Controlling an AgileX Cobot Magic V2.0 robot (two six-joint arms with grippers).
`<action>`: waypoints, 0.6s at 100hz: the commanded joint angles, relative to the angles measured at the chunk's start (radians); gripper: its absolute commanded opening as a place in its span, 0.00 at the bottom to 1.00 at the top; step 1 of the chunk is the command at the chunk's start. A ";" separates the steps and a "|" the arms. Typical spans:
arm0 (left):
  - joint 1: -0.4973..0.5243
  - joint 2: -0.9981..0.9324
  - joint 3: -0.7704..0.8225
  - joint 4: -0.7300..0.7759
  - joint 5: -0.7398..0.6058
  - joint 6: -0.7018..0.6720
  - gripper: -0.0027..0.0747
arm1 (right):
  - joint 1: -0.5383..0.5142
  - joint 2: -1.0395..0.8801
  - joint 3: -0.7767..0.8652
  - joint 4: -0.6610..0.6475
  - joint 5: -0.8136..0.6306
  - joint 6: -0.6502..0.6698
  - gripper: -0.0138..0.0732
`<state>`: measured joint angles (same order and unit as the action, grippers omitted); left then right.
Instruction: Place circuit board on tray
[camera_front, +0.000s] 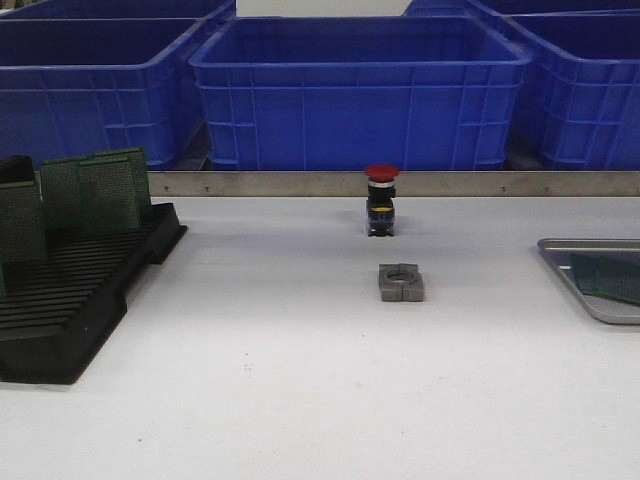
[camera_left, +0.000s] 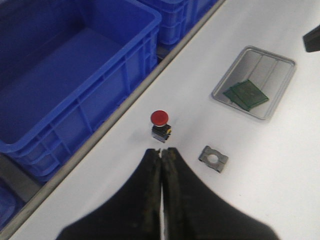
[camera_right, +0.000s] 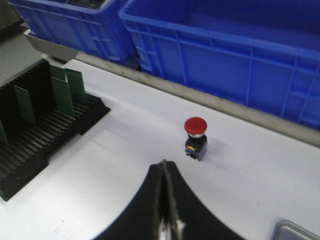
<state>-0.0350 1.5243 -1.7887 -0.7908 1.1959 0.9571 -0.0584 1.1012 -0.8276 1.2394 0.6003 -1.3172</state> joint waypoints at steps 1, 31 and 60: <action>0.014 -0.128 0.070 -0.061 -0.165 -0.014 0.01 | 0.057 -0.075 -0.015 0.040 -0.065 -0.016 0.04; 0.014 -0.524 0.606 -0.112 -0.706 -0.014 0.01 | 0.146 -0.297 0.138 0.048 -0.391 -0.019 0.04; 0.014 -0.858 1.034 -0.115 -0.954 -0.010 0.01 | 0.146 -0.554 0.316 0.055 -0.472 -0.019 0.04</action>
<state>-0.0228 0.7504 -0.8186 -0.8678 0.3372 0.9548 0.0864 0.6110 -0.5243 1.2713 0.1657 -1.3276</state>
